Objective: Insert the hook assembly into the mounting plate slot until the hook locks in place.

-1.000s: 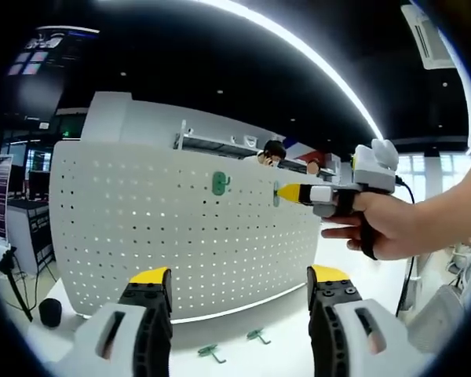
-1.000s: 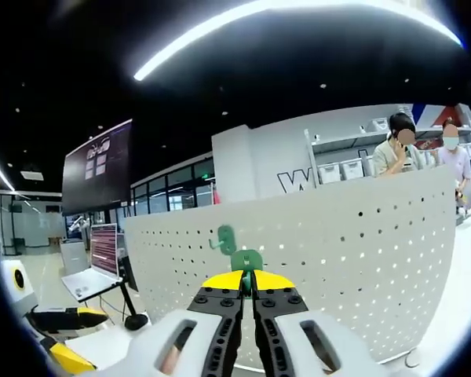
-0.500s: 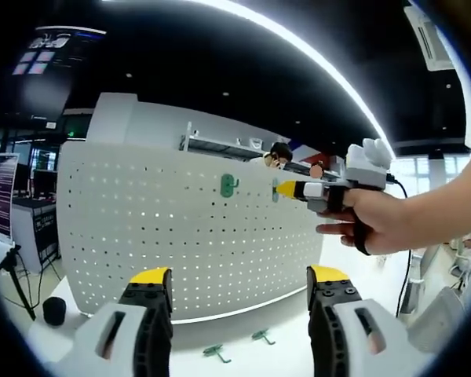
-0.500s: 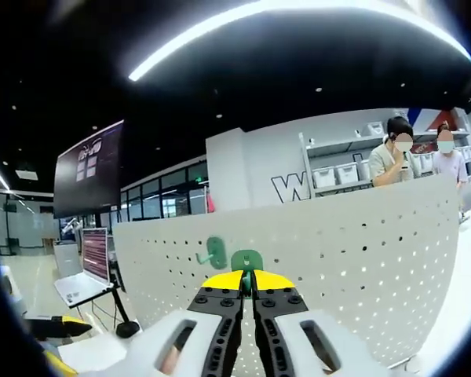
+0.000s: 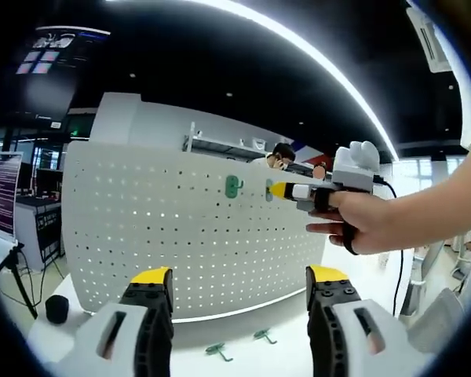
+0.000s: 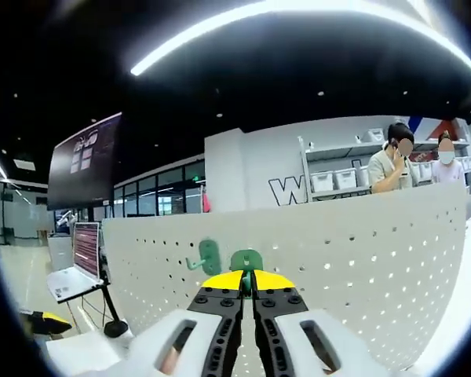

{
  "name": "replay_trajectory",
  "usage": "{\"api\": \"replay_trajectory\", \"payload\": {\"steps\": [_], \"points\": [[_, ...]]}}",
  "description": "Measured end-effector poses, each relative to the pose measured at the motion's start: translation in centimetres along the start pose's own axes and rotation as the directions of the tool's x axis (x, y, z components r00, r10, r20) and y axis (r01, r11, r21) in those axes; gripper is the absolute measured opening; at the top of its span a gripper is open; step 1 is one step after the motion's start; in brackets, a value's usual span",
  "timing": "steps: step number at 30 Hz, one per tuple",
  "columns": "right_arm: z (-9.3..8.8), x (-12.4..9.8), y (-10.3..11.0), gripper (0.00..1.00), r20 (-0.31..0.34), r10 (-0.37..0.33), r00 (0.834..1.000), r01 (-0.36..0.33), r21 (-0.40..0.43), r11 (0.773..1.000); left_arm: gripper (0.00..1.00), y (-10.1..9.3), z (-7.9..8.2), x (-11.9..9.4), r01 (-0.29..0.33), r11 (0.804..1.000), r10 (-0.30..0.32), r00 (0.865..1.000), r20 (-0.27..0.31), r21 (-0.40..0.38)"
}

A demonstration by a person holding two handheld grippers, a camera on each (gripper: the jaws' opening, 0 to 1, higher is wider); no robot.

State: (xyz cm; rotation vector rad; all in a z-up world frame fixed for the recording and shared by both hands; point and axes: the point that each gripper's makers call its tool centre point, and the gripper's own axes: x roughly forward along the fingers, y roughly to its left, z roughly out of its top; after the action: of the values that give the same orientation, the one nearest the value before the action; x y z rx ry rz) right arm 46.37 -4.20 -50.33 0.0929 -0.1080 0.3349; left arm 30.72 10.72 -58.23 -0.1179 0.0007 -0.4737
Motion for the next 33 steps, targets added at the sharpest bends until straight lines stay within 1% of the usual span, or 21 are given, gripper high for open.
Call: {"api": "replay_trajectory", "payload": {"steps": [1, 4, 5, 11, 15, 22, 25, 27, 29, 33], "points": [[0.0, 0.2, 0.0, 0.01, 0.002, -0.005, 1.0, 0.005, -0.013, 1.0, 0.7, 0.0, 0.1, 0.0, -0.001, 1.0, 0.001, 1.0, 0.002, -0.001], [0.3, 0.7, -0.1, 0.01, 0.013, -0.011, 1.0, 0.011, -0.015, 1.0, 0.7, 0.1, 0.1, -0.1, -0.005, 1.0, 0.005, 1.0, 0.001, -0.001], [0.5, 0.9, -0.3, 0.01, 0.02, -0.021, 1.0, 0.022, -0.044, 0.999, 0.7, 0.2, 0.0, -0.1, -0.005, 1.0, 0.005, 1.0, 0.001, -0.001], [0.5, 1.7, -0.5, 0.01, 0.009, -0.029, 1.0, 0.029, -0.052, 0.998, 0.69, 0.4, -0.1, -0.3, -0.014, 1.0, 0.014, 1.0, -0.002, -0.006], [0.6, 2.0, -0.3, 0.01, 0.013, -0.027, 1.0, 0.028, -0.063, 0.998, 0.69, 0.3, 0.0, -0.3, -0.009, 1.0, 0.009, 1.0, 0.001, 0.016], [0.4, 2.8, -0.3, 0.01, 0.004, -0.029, 1.0, 0.029, -0.063, 0.998, 0.69, 0.9, 0.0, -0.4, -0.025, 1.0, 0.025, 1.0, 0.005, 0.005], [0.3, 3.0, -0.6, 0.01, 0.002, -0.034, 0.999, 0.034, -0.049, 0.998, 0.69, 1.1, -0.1, -0.5, -0.031, 1.0, 0.031, 1.0, 0.003, 0.001], [0.3, 3.1, -0.5, 0.01, 0.003, -0.027, 1.0, 0.027, -0.019, 0.999, 0.68, 1.2, -0.3, -0.5, -0.034, 0.999, 0.034, 0.999, -0.006, -0.003], [0.5, 3.1, -0.4, 0.01, 0.006, -0.027, 1.0, 0.027, -0.025, 0.999, 0.67, 1.4, -0.3, -0.5, -0.036, 0.999, 0.036, 0.999, -0.004, -0.009], [0.1, 3.3, -0.3, 0.01, -0.006, -0.03, 1.0, 0.03, -0.026, 0.999, 0.67, 1.4, -0.3, -0.5, -0.039, 0.999, 0.039, 0.999, -0.001, -0.013]]}}
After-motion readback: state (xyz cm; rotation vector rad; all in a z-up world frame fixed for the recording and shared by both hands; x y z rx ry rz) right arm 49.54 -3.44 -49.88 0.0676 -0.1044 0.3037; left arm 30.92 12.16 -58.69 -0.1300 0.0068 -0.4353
